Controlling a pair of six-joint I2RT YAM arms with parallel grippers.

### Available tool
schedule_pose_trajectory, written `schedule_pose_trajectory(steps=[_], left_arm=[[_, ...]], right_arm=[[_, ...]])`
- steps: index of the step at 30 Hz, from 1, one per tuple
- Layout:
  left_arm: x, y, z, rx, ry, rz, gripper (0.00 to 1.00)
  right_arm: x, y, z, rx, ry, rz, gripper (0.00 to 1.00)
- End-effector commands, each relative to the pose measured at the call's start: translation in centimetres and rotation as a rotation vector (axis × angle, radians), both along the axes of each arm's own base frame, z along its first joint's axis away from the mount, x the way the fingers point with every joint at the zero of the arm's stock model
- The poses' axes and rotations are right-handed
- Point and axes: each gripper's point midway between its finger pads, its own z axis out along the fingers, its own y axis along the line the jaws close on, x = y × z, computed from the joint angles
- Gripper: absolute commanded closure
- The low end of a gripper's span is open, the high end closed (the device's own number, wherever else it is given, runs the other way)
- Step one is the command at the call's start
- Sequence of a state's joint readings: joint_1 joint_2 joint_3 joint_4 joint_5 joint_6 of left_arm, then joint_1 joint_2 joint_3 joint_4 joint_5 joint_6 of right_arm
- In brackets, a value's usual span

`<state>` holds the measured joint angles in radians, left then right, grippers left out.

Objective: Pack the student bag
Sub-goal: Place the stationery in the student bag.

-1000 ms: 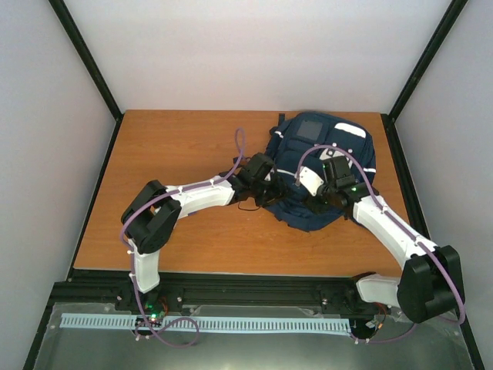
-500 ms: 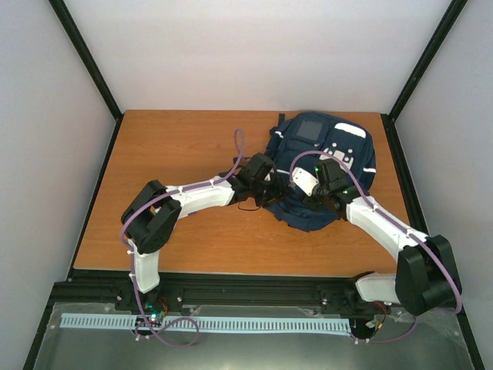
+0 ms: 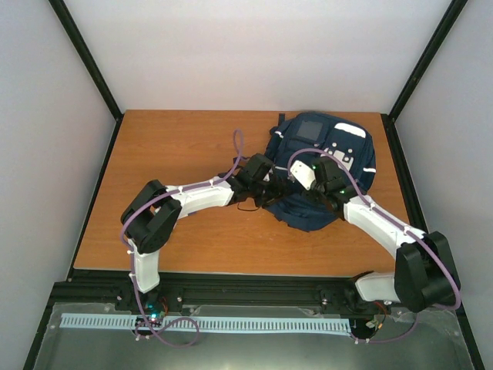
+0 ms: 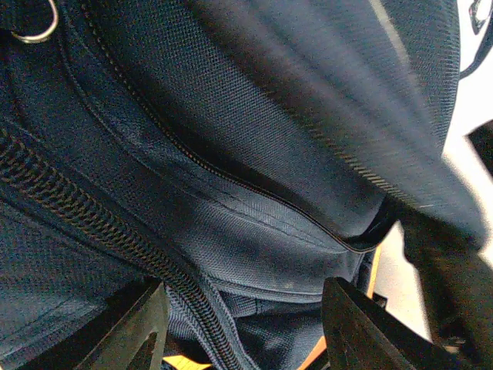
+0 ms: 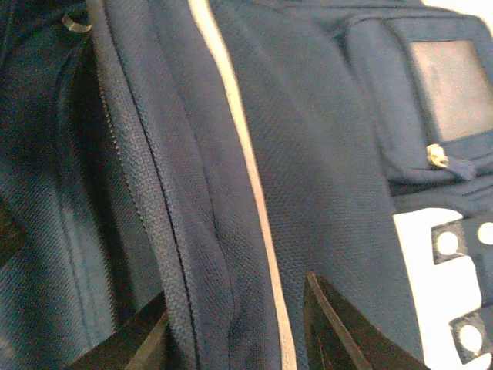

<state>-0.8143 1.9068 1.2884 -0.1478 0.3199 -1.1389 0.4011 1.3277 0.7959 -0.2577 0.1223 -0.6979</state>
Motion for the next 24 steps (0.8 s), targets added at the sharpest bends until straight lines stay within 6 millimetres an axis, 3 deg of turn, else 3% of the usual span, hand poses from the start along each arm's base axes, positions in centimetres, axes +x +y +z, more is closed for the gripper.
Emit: schedule_pose_trajectory(steps=[1,9,13,16,24], left_arm=[[0.9,-0.2,2.6,-0.069,-0.048,0.012,0.43],[0.3,0.2,3.1,-0.077,-0.044,0.000,0.43],[-0.6,1.6,4.2,-0.040,-0.066,-0.011,0.43],[-1.5,3.3,4.1,0.041,-0.082,-0.027,0.43],[-4.7,9.8,1.3,0.276,-0.143,-0.080,0.39]], right_arm=[[2.4,0.0,5.1,0.045,-0.172,-0.055,0.64],[2.5,0.4,4.0,0.063,-0.106,-0.067,0.88],[2.0,1.2,7.1,0.143,-0.123,-0.055,0.97],[1.6,1.7,9.5,0.212,-0.130,-0.051,0.97],[-0.3,2.9,15.1,0.375,-0.172,-0.010,0.97]])
